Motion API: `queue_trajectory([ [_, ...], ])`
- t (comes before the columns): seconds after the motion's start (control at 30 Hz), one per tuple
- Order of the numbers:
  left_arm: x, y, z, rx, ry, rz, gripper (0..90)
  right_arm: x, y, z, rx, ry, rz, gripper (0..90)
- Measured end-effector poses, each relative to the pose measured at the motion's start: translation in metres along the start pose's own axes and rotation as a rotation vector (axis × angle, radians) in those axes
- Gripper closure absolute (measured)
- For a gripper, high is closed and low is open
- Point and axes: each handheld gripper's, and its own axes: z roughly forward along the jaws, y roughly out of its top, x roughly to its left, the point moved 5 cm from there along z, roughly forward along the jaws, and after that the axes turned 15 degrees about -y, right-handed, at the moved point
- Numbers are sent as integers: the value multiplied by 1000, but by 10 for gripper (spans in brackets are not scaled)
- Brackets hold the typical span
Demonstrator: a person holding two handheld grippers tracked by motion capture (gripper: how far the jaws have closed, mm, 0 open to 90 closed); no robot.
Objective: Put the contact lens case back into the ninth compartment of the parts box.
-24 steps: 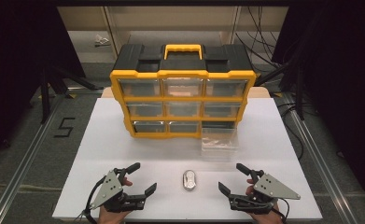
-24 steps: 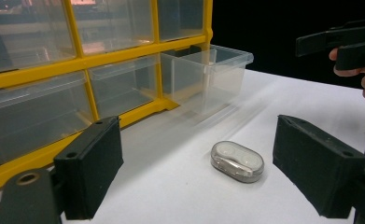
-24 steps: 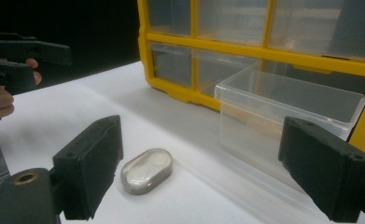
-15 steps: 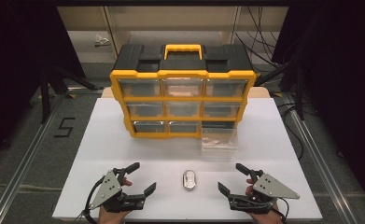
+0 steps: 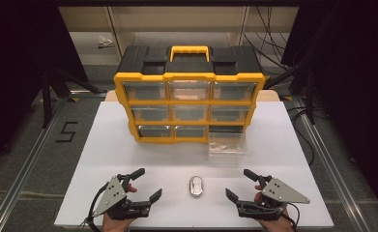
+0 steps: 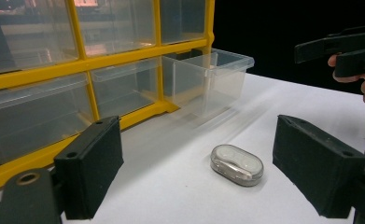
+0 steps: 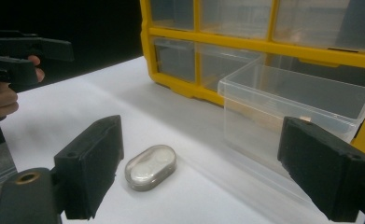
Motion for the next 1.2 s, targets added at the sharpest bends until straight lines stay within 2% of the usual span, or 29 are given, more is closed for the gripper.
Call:
queue_trajectory([
  [0.2,0,0,0,-2,-2,1,157,3,3,2,16,-5,-17,160],
  [0.27,0,0,0,0,0,0,157,4,5,3,28,5,-6,160],
  [0.33,0,0,0,0,0,1,157,6,6,6,60,22,3,159],
  [0.5,0,0,0,-3,-2,-2,158,13,4,13,134,62,-40,154],
  [0.83,0,0,0,-1,0,0,158,24,6,25,211,69,-71,159],
  [0.93,0,0,0,-2,0,0,158,28,5,29,239,71,-79,161],
  [0.97,0,0,0,-2,0,1,158,30,4,33,263,76,-80,161],
  [1.2,0,0,0,-2,3,0,158,38,-1,42,319,78,-100,161],
])
